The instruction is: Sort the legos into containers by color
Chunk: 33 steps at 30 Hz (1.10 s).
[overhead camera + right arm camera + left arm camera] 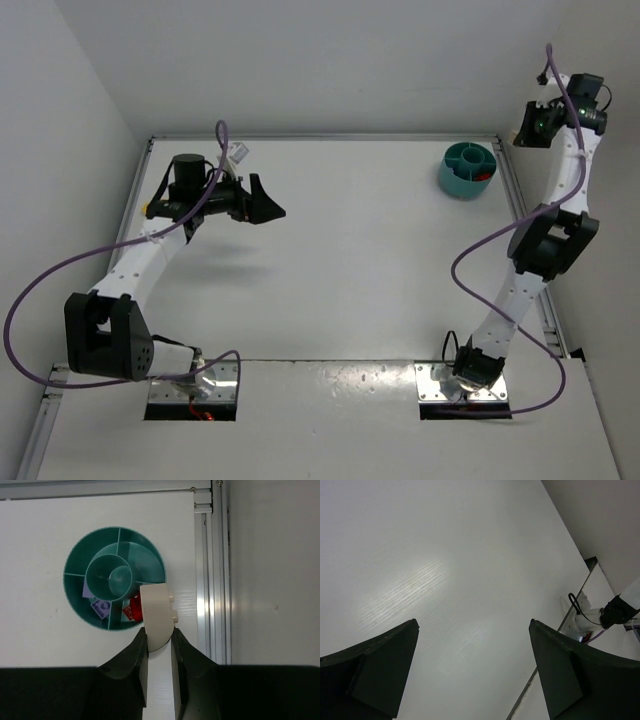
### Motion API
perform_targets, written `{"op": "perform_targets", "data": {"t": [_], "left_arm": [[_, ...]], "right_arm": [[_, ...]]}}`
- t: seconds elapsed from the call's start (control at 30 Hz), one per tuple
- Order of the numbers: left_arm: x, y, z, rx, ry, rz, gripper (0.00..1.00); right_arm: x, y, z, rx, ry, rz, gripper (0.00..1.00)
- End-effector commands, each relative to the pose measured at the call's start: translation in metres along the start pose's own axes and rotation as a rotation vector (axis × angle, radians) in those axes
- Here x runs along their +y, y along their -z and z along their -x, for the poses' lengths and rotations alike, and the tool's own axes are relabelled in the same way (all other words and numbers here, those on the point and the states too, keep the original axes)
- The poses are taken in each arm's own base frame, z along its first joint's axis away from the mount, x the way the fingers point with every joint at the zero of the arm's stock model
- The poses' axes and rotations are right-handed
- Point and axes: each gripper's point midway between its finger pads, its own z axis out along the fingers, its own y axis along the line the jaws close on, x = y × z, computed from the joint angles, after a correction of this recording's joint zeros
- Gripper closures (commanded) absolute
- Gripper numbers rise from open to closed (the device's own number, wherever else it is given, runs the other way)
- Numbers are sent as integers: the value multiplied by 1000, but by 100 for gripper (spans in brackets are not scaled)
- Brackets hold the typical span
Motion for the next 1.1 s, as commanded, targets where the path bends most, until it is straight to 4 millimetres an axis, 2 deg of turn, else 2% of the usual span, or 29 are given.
{"op": "perform_targets", "data": {"t": [0.0, 0.07, 0.37, 0.47, 0.57, 0.63, 0.77, 0.87, 1.07], "left_arm": [[-4, 3, 19, -38, -26, 3, 2], [-1, 4, 21, -37, -17, 11, 2], [3, 2, 20, -34, -1, 21, 2], [3, 2, 20, -34, -1, 21, 1], [4, 1, 15, -26, 7, 23, 1], [6, 1, 16, -29, 7, 33, 1], [8, 1, 12, -23, 13, 34, 1], [10, 2, 14, -28, 17, 41, 1], [10, 2, 14, -28, 17, 41, 1]], "right_arm": [[-3, -23, 18, -55, -14, -36, 98], [-6, -36, 16, -61, -12, -38, 98], [-17, -66, 13, -68, -19, -58, 98], [-13, -79, 11, -83, -16, -27, 98], [-3, -82, 18, -105, 6, 14, 98], [-4, -85, 20, -114, 20, 11, 98], [2, -101, 10, -95, 31, 33, 97], [5, -110, 12, -108, 41, 37, 97], [8, -114, 19, -134, 64, 38, 96]]}}
